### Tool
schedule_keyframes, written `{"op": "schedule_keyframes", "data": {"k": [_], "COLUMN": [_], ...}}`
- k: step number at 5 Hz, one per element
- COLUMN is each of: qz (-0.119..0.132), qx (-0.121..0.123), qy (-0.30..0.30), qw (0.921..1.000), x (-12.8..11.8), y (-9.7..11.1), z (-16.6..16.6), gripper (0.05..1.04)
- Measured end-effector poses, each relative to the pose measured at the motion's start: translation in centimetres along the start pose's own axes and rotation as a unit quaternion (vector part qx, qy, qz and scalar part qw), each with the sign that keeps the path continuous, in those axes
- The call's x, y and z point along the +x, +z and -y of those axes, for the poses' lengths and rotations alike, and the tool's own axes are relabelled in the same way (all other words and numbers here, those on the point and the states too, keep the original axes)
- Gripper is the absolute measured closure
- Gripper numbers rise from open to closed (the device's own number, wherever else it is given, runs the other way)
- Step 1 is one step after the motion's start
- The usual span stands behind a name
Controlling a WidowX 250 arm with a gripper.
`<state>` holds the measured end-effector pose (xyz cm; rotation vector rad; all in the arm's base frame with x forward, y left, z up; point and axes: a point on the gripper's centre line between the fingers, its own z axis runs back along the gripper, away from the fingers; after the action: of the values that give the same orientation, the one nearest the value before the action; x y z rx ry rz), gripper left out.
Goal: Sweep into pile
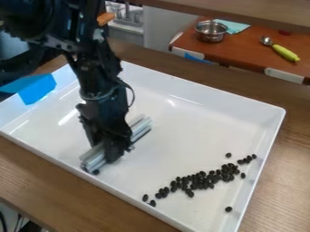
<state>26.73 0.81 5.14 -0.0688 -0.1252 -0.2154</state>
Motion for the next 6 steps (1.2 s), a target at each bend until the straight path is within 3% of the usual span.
{"op": "schedule_keyframes", "data": {"k": [4,6], "qz": [0.0,0.005], "qx": [-0.036,-0.044], "qy": [0.012,0.022], "qw": [0.9993,0.9988], "x": [0.8,1.5], "y": [-0.5,-0.7], "z": [7.9,10.3], "gripper": [0.7,0.7]}}
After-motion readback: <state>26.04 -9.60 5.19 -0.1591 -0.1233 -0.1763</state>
